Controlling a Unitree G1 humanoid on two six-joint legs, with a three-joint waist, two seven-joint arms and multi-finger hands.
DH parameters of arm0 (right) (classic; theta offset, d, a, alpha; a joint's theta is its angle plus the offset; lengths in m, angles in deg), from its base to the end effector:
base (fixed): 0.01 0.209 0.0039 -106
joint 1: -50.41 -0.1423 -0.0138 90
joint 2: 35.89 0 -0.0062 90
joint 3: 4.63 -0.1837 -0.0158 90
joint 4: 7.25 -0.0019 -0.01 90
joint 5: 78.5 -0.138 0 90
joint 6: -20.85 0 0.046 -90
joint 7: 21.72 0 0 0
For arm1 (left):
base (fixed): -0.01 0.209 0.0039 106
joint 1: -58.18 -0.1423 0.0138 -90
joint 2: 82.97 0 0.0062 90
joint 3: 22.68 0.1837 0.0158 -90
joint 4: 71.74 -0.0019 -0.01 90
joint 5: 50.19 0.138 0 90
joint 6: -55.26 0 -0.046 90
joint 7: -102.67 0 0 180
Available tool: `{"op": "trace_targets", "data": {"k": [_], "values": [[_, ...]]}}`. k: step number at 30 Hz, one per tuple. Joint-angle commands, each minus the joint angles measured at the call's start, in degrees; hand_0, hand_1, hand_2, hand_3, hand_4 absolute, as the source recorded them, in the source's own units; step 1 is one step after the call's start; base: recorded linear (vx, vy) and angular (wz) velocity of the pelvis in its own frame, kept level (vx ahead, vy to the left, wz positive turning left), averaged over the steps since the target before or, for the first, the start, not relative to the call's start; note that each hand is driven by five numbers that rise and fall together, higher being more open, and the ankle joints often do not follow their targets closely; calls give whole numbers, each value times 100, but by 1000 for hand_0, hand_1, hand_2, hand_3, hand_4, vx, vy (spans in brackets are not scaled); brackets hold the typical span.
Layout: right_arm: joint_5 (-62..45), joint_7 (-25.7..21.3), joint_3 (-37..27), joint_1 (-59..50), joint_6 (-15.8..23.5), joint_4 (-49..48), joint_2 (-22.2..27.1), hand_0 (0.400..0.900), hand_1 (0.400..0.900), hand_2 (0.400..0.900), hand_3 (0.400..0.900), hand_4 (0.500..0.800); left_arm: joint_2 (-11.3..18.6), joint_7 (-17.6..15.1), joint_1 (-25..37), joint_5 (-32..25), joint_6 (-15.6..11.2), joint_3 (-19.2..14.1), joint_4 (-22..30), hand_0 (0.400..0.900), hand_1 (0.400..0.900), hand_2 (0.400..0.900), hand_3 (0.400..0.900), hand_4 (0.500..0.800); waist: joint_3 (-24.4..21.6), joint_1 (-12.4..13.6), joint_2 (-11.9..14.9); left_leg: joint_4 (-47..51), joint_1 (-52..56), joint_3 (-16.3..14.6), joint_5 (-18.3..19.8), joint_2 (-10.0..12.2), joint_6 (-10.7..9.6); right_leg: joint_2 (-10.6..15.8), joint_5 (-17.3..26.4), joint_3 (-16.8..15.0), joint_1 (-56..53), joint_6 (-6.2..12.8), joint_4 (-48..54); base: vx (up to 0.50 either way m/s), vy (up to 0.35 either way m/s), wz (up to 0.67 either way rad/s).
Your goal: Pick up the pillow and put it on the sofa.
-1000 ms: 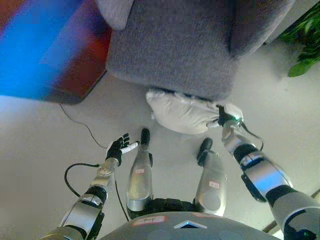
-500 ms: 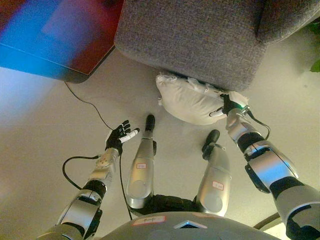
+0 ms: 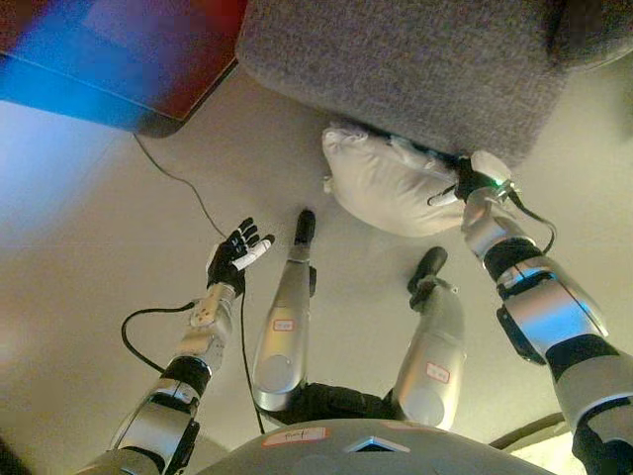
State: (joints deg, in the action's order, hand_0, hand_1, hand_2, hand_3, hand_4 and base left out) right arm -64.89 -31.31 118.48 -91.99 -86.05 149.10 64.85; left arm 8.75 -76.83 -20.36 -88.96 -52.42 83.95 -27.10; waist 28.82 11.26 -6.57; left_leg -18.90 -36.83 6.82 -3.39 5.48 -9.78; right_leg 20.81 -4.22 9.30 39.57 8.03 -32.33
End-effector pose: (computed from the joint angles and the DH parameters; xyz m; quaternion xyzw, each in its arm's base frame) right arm 0.3351 -0.2256 0.0866 -0.5456 0.2205 -0.0804 0.8045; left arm 0.2073 0.2024 -0.0370 -0.1017 0.1641 0.0386 0.9804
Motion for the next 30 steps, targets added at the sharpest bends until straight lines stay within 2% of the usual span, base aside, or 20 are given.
{"op": "trace_targets", "data": {"k": [1,6,11,18,20,25,26,27,30], "values": [[-145,33,133,-810,-16,-271,386,900,900,900,900,800,549,-108,-412,-351,-425,-98,612,900,900,900,900,800,97,128,-274,-616,-236,196,481,67,275,370,831,-517,183,490,903,-32,113,2],[-271,271,231,-1181,-113,-277,528,900,900,900,900,800,641,-56,-619,-552,-468,-189,943,900,900,900,900,800,97,186,-449,-829,-669,175,490,-25,310,364,817,-640,627,445,714,-32,109,1],[-425,492,322,-1491,-88,-200,708,900,900,900,900,800,679,79,-825,-810,-719,-210,1299,900,900,900,900,800,97,264,-643,-1059,-1139,186,515,-119,350,340,736,-775,1118,379,422,-33,97,3],[-643,736,381,-1735,-121,-169,874,900,900,900,900,800,823,132,-1032,-1018,-896,-286,1885,900,900,900,900,800,97,374,-723,-1334,-1639,226,543,-180,393,324,650,-833,1608,304,95,-32,54,3],[-640,762,401,-1839,-21,-153,908,900,900,900,900,800,888,93,-1068,-1072,-891,-335,2095,900,900,900,900,800,97,416,-732,-1466,-1844,244,566,-205,417,316,618,-850,1783,276,-34,-43,4,6],[-726,1222,513,-2074,192,-122,938,900,900,900,900,800,989,126,-1173,-1123,-925,-421,2289,900,900,900,900,800,97,491,-774,-1801,-2266,296,632,-294,450,282,535,-939,2194,210,-398,-30,1,3],[-748,1315,575,-2113,374,-112,962,900,900,900,900,800,999,171,-1208,-1151,-944,-445,2286,900,900,900,900,800,97,505,-789,-1833,-2319,303,636,-307,462,277,520,-936,2244,197,-435,0,0,0],[-765,1396,610,-2134,475,-130,973,400,400,400,400,500,996,188,-1231,-1132,-935,-480,2304,900,900,900,900,800,97,516,-787,-1847,-2343,308,640,-321,468,270,513,-936,2263,190,-444,0,0,0],[-915,1372,664,-2173,636,-214,1010,400,400,400,400,500,1042,268,-1309,-1158,-948,-551,2314,900,900,900,900,800,97,542,-773,-1834,-2367,314,626,-317,472,275,510,-878,2263,177,-417,-25,-4,-5]]}}
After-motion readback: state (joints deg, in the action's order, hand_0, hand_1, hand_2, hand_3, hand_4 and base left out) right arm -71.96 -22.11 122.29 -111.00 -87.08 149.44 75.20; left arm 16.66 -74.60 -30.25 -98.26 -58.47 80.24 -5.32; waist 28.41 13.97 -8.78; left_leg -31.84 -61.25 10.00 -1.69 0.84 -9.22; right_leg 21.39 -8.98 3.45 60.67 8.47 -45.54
